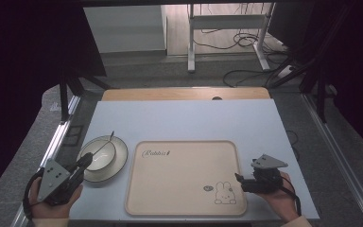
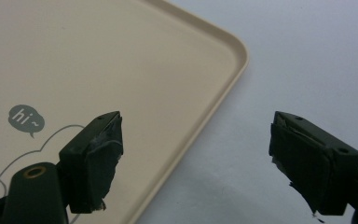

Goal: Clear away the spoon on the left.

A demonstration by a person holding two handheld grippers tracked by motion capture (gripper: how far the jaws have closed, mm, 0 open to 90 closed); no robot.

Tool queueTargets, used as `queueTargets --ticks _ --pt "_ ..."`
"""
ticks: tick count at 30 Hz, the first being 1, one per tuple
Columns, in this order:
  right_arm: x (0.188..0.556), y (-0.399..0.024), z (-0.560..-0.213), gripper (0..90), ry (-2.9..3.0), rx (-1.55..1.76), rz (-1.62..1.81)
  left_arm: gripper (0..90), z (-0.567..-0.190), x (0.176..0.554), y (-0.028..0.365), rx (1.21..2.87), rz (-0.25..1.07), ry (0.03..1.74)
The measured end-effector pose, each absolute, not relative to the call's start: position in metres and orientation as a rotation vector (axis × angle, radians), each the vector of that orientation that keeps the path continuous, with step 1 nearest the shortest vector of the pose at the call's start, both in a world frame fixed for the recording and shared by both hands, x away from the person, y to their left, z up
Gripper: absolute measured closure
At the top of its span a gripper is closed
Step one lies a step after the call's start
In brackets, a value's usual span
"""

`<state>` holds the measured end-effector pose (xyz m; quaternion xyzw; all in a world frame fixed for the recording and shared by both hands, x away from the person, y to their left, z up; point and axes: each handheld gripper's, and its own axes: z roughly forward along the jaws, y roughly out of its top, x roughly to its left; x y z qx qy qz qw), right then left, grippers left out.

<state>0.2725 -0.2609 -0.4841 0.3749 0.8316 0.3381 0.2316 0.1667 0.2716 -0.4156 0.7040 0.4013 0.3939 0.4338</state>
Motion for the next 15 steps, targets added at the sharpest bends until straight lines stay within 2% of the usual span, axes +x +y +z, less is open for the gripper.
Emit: queueTargets --ticks 15 --pt "0.272 -0.261 -0.483 17.9 2.276 1.028 0.938 89.6 -0.407 0.182 0.257 1.759 0.959 0.959"
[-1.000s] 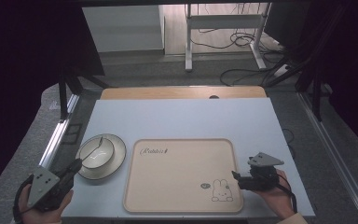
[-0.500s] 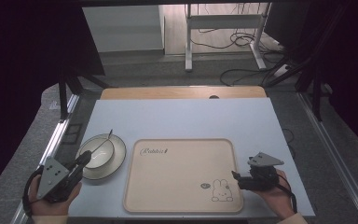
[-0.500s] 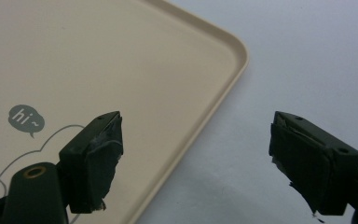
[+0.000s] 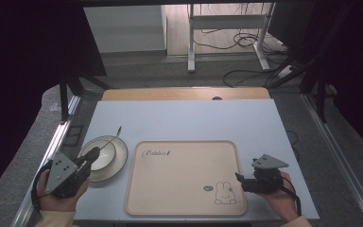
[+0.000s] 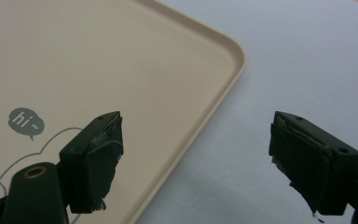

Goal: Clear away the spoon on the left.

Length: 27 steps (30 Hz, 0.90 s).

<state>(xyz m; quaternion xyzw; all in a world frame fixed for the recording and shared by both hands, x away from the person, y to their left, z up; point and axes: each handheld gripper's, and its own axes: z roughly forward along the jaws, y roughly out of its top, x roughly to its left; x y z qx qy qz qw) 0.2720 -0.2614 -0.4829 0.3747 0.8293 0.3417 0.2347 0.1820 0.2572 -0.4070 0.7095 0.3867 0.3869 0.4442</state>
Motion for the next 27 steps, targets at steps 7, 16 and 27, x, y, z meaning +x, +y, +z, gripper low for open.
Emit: queueTargets --ticks 7,16,27 --pt "0.272 -0.261 -0.483 17.9 2.275 1.03 0.938 89.6 -0.404 0.189 0.25 1.766 0.944 0.938" --pt "0.272 -0.261 -0.483 17.8 2.275 1.034 0.936 89.6 -0.401 0.198 0.235 1.783 0.927 0.898" --pt "0.272 -0.262 -0.483 17.8 2.274 1.034 0.936 89.6 -0.41 0.206 0.218 1.847 0.891 0.863"
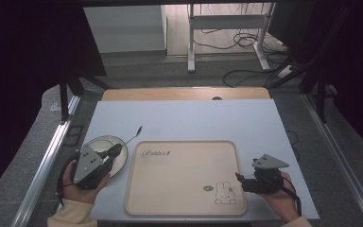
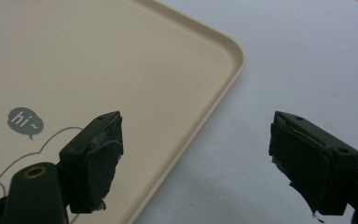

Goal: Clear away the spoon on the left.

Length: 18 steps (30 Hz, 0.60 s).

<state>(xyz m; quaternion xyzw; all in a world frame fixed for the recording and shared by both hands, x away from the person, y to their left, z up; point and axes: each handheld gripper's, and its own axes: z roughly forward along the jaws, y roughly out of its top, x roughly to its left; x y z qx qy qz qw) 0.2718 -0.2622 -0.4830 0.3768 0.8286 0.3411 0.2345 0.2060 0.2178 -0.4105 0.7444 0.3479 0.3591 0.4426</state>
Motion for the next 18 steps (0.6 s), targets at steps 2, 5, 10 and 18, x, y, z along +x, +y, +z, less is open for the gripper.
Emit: queueTargets --ticks 2,5,10,18 --pt "0.272 -0.262 -0.483 17.9 2.276 1.032 0.935 89.6 -0.414 0.207 0.216 1.858 0.882 0.862" --pt "0.272 -0.262 -0.483 17.9 2.276 1.031 0.935 89.6 -0.418 0.207 0.212 1.871 0.87 0.858" --pt "0.272 -0.262 -0.484 17.8 2.279 1.028 0.934 89.6 -0.422 0.208 0.206 1.891 0.853 0.848" --pt "0.272 -0.262 -0.484 17.8 2.278 1.026 0.933 89.6 -0.429 0.21 0.198 1.913 0.829 0.839"
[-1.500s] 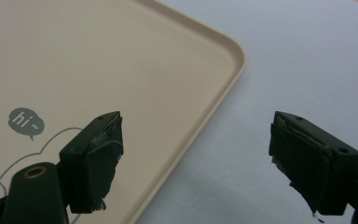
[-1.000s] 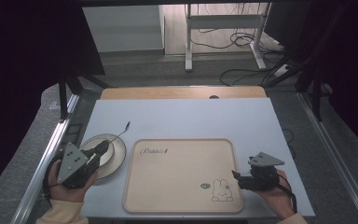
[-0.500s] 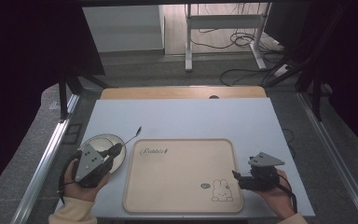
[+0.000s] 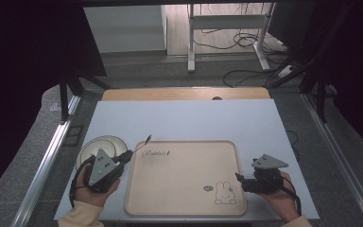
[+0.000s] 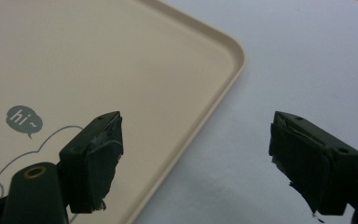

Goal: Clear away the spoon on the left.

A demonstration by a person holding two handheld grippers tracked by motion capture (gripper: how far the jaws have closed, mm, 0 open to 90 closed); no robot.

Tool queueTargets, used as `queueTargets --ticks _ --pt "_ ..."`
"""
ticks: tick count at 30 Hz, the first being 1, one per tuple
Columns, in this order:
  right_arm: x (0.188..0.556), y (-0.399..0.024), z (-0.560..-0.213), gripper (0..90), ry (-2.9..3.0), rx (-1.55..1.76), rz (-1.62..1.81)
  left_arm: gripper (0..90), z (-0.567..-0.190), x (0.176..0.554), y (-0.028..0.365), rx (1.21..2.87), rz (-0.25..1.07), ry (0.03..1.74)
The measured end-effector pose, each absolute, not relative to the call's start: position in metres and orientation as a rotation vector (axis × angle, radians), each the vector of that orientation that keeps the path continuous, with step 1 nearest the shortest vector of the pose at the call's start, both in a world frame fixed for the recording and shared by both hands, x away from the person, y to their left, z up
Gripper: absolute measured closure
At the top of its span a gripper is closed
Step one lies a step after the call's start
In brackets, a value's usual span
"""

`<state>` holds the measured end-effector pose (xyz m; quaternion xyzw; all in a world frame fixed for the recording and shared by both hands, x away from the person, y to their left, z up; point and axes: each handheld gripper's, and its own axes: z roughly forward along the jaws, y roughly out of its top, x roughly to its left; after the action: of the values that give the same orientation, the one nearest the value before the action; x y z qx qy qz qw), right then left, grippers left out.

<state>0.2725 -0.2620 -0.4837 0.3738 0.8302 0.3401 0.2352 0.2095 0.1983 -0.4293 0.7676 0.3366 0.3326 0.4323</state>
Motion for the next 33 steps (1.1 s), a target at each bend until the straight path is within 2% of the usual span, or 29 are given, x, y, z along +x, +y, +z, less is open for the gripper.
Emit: queueTargets --ticks 12,33 --pt "0.273 -0.262 -0.484 17.8 2.278 1.025 0.935 89.5 -0.443 0.21 0.192 1.966 0.794 0.834" --pt "0.273 -0.263 -0.484 17.9 2.276 1.029 0.931 89.5 -0.452 0.211 0.189 1.998 0.818 0.825"
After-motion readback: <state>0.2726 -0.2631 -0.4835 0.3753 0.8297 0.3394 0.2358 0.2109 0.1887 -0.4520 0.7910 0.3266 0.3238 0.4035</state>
